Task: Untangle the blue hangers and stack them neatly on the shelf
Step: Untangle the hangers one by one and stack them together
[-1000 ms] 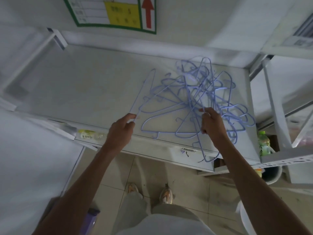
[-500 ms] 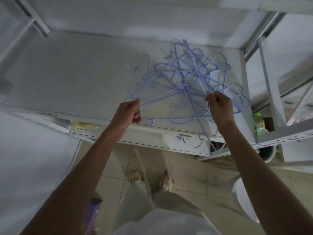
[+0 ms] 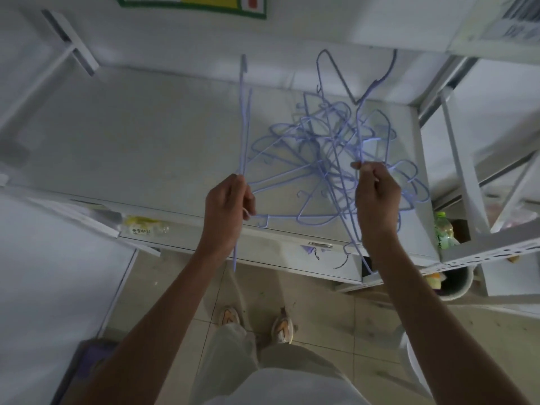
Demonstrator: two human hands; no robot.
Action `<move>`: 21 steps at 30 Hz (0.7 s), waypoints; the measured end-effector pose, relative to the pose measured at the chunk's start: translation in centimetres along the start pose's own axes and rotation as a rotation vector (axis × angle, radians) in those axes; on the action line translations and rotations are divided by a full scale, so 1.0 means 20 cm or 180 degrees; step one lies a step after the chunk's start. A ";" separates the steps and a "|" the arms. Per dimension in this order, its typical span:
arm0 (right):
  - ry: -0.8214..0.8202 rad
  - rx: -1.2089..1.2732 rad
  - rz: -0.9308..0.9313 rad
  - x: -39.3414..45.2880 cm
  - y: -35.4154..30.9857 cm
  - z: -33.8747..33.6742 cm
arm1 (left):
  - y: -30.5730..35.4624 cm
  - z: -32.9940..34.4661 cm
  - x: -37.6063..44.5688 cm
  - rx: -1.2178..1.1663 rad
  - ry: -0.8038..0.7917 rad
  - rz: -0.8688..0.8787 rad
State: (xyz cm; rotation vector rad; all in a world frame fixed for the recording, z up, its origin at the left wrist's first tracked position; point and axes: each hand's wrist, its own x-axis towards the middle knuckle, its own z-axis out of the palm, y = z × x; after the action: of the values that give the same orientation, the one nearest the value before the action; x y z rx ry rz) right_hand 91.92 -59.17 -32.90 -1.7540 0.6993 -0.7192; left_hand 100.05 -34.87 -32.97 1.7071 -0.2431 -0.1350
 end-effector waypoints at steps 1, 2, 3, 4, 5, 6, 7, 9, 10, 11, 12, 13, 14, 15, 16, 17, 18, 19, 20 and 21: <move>-0.0062 -0.0002 -0.0004 -0.07 -0.02 0.03 | 0.00 0.01 -0.02 0.0061 -0.0032 0.0039; -0.0132 0.0070 0.0013 -0.13 -0.03 0.07 | 0.00 0.03 -0.03 0.0097 -0.0065 0.0067; -0.0230 0.0191 0.0053 -0.20 -0.06 0.12 | 0.01 0.04 -0.05 0.0089 -0.0077 0.0076; -0.0335 0.0308 0.0118 -0.26 -0.08 0.16 | 0.01 0.06 -0.06 0.0058 -0.0083 0.0084; -0.0449 0.0413 0.0193 -0.33 -0.10 0.21 | 0.01 0.08 -0.07 0.0033 -0.0073 0.0103; -0.0584 0.0510 0.0260 -0.39 -0.12 0.27 | 0.01 0.10 -0.08 0.0033 -0.0027 0.0127; -0.0718 0.0599 0.0313 -0.45 -0.14 0.33 | 0.01 0.12 -0.09 0.0030 0.0023 0.0137; -0.0907 0.0685 0.0425 -0.54 -0.19 0.44 | 0.00 0.15 -0.11 0.0072 0.0101 0.0142; -0.0948 0.0647 0.0478 -0.56 -0.20 0.48 | -0.02 0.16 -0.12 0.0163 0.0143 0.0182; -0.0971 0.0575 0.0509 -0.58 -0.20 0.51 | -0.03 0.16 -0.13 0.0223 0.0168 0.0194; -0.1004 0.0510 0.0524 -0.58 -0.21 0.53 | -0.05 0.15 -0.13 0.0208 0.0152 0.0154; -0.1063 0.0483 0.0548 -0.58 -0.21 0.52 | -0.06 0.14 -0.13 0.0140 0.0080 0.0102; -0.1132 0.0492 0.0583 -0.57 -0.21 0.51 | -0.07 0.13 -0.14 0.0036 -0.0035 0.0073; -0.1187 0.0536 0.0618 -0.57 -0.20 0.50 | -0.07 0.13 -0.14 -0.0098 -0.0178 0.0053; -0.1217 0.0620 0.0668 -0.57 -0.20 0.48 | -0.07 0.13 -0.15 -0.0223 -0.0323 0.0032; -0.1214 0.0767 0.0761 -0.57 -0.20 0.47 | -0.07 0.13 -0.15 -0.0324 -0.0449 0.0009; -0.1190 0.0946 0.0877 -0.58 -0.19 0.47 | -0.07 0.13 -0.15 -0.0396 -0.0563 -0.0004; -0.1155 0.1079 0.0965 -0.59 -0.19 0.47 | -0.07 0.13 -0.14 -0.0440 -0.0702 0.0011; -0.1129 0.1144 0.1007 -0.60 -0.18 0.46 | -0.06 0.13 -0.13 -0.0456 -0.0870 0.0038; -0.1116 0.1157 0.1006 -0.61 -0.17 0.46 | -0.05 0.13 -0.12 -0.0456 -0.1030 0.0042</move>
State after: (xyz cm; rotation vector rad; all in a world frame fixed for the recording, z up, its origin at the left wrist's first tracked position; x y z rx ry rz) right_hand 91.31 -43.59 -33.54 -1.3483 0.5465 -0.2876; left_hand 97.26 -36.71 -34.46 1.5359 -0.4732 -0.4108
